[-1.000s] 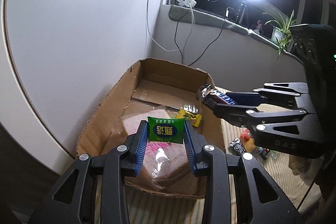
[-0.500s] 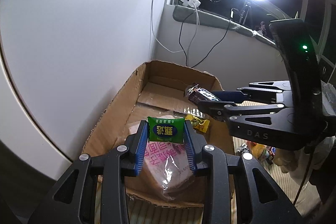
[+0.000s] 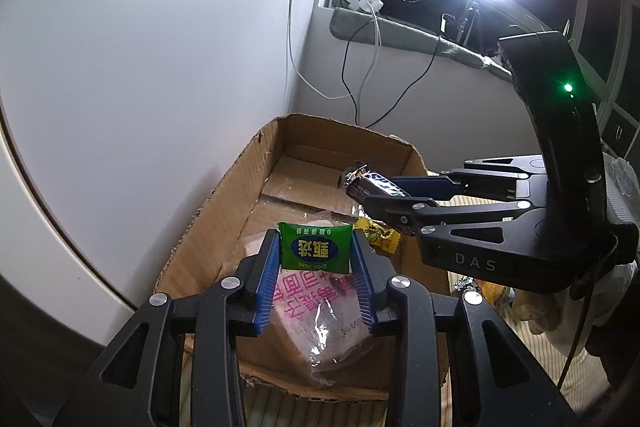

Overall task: Organize snacks
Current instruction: 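Carry both snacks into the box and open both grippers, then move both grippers back over the snack pile on the bed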

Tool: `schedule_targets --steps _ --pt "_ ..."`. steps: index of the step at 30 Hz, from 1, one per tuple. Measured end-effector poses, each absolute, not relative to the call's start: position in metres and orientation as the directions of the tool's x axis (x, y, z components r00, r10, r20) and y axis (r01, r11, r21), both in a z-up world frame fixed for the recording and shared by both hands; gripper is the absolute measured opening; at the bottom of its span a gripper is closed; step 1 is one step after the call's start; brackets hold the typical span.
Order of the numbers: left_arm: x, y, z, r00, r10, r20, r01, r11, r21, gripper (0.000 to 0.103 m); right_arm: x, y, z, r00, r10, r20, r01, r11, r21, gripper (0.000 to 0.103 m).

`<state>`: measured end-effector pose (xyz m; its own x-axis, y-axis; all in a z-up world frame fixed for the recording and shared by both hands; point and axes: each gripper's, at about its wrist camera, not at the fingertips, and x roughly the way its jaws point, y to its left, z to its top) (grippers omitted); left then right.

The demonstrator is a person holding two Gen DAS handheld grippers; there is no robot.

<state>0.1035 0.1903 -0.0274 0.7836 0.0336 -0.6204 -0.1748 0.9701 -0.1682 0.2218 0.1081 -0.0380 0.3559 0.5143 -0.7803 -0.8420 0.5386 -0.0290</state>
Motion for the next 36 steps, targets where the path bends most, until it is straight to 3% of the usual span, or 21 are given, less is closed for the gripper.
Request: schedule_targets --steps 6,10,11,13,36 --pt "0.103 0.192 -0.028 0.781 0.039 -0.624 -0.186 0.967 -0.173 0.038 0.220 0.108 -0.034 0.372 0.516 -0.771 -0.839 0.543 -0.041 0.034" --pt "0.102 0.193 -0.028 0.781 0.043 -0.623 -0.190 0.967 -0.172 0.045 0.219 0.104 -0.029 0.407 0.514 -0.755 -0.825 0.562 -0.063 0.065" --pt "0.101 0.193 -0.028 0.782 0.044 -0.622 -0.191 0.967 -0.171 0.052 0.220 0.102 -0.028 0.417 0.514 -0.750 -0.820 0.568 -0.067 0.073" --pt "0.099 0.194 -0.027 0.784 0.052 -0.618 -0.197 0.966 -0.169 0.060 0.220 0.100 -0.025 0.432 0.513 -0.742 -0.812 0.579 -0.072 0.078" --pt "0.084 0.149 -0.011 0.806 0.015 -0.592 -0.129 0.980 -0.151 0.063 0.203 0.033 0.006 0.507 0.507 -0.697 -0.758 0.647 -0.080 0.078"
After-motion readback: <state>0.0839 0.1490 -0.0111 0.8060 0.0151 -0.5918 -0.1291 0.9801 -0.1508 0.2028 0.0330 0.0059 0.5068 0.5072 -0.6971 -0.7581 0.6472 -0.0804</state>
